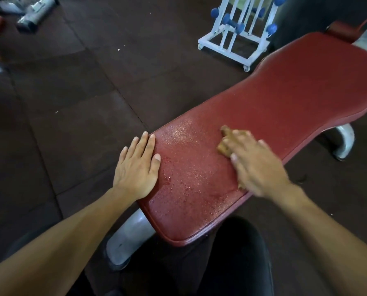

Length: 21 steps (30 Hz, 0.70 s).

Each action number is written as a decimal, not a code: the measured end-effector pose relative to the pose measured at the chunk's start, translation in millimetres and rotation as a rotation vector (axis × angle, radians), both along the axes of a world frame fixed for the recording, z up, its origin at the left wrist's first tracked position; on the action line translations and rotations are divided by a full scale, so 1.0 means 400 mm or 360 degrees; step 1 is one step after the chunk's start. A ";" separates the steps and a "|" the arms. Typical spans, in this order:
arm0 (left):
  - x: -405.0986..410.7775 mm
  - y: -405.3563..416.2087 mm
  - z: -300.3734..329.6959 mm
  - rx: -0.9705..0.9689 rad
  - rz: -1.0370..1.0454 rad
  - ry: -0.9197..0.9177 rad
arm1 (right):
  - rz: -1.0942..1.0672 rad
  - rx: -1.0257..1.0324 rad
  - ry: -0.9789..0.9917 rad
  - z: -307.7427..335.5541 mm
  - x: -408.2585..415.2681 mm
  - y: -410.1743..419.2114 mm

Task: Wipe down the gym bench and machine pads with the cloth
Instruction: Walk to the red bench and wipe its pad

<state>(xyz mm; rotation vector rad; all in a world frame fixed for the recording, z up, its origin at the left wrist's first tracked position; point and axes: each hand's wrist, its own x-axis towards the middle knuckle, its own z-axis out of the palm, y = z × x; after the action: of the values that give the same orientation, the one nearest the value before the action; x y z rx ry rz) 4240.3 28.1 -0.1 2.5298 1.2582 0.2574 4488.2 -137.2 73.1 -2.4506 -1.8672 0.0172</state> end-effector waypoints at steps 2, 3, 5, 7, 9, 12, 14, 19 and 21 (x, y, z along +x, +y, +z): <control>0.001 -0.002 -0.001 0.0016 0.0001 0.0022 | -0.0212 0.0042 0.0000 0.012 0.107 0.009; 0.002 -0.002 -0.003 0.0024 -0.0001 0.0030 | -0.0297 0.0060 0.0019 0.014 0.144 0.029; 0.005 0.000 -0.004 0.0028 0.0002 0.0035 | -0.0373 0.0095 0.0017 0.006 0.173 0.080; 0.009 0.000 -0.004 0.0035 0.0007 0.0043 | -0.0356 0.0139 0.0012 -0.003 0.148 0.118; 0.011 -0.001 -0.003 0.0057 0.0004 0.0023 | -0.0240 0.0198 0.0034 -0.012 0.083 0.126; 0.009 0.000 -0.003 0.0057 0.0004 -0.0010 | 0.0095 0.0146 0.0008 -0.037 -0.059 0.079; 0.008 -0.002 -0.003 0.0061 0.0002 -0.0029 | 0.0245 0.0054 0.0054 -0.044 -0.125 0.013; 0.009 -0.001 -0.004 0.0069 0.0013 -0.0029 | 0.0051 0.0087 0.0126 -0.035 -0.003 -0.108; 0.009 -0.003 -0.004 0.0087 0.0035 -0.0026 | -0.0175 0.0153 0.0101 -0.028 0.059 -0.074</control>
<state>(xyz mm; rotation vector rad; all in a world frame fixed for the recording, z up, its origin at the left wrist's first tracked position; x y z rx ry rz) 4244.0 26.9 -1.7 2.5556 1.2903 0.3214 4511.6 -166.6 62.1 -2.4532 -1.6659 0.0003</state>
